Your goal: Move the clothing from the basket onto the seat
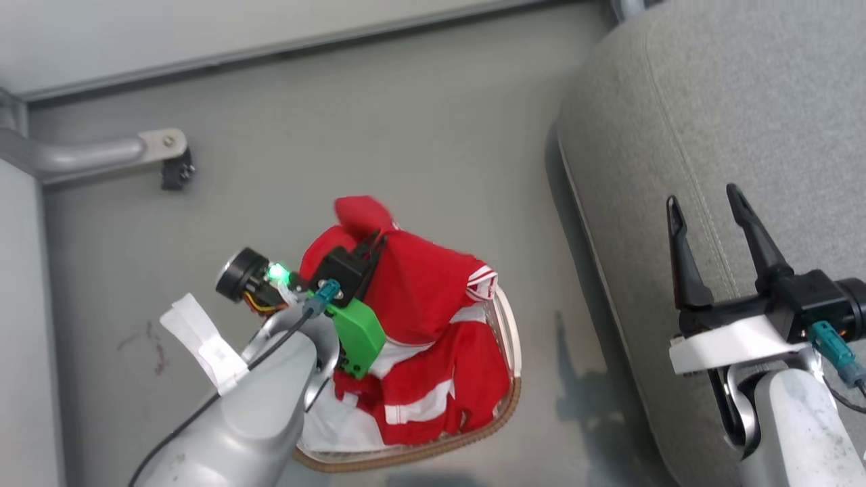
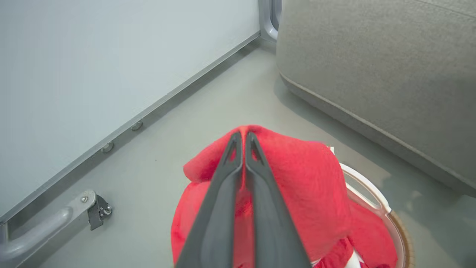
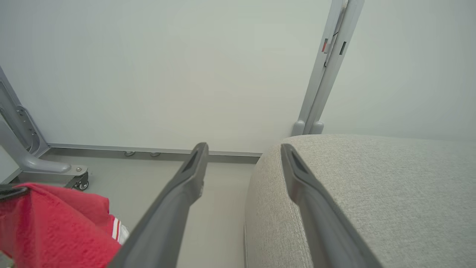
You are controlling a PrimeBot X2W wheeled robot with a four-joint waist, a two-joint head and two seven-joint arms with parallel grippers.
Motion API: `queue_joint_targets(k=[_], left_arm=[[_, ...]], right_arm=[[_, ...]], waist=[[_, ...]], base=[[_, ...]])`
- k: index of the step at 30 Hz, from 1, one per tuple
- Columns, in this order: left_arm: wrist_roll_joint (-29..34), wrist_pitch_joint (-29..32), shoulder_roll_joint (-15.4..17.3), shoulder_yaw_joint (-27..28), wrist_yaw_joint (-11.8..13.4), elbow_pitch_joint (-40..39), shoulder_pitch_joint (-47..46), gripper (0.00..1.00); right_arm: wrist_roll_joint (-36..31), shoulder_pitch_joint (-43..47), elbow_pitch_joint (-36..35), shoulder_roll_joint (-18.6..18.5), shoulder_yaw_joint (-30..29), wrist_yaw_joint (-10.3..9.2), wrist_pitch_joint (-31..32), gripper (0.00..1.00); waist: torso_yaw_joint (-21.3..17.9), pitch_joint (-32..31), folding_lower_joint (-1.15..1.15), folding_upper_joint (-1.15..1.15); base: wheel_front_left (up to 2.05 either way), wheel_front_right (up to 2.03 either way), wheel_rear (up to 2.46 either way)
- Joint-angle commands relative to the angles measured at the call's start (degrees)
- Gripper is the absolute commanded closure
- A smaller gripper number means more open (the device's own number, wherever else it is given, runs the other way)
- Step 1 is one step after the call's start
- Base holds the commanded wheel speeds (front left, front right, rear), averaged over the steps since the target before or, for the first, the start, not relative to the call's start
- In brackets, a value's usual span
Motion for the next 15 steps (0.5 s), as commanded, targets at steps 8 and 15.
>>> queue_joint_targets(k=[8, 15], left_arm=[[-1.99, -0.22, 4.59, -4.69, -0.06, -9.78, -5.54, 1.00], [-3.06, -0.01, 8.33, -9.29, -0.07, -14.61, -13.70, 1.00]], right_arm=[[-1.36, 3.79, 1.00, -0.24, 0.00, -0.06, -0.27, 0.00], [-1.44, 5.06, 1.36, -0.24, 0.56, -0.06, -0.27, 0.00]], waist=[[4.65, -11.25, 0.00, 0.00], [4.69, -15.00, 0.00, 0.00]], base=[[0.00, 0.00, 0.00], [0.00, 0.00, 0.00]])
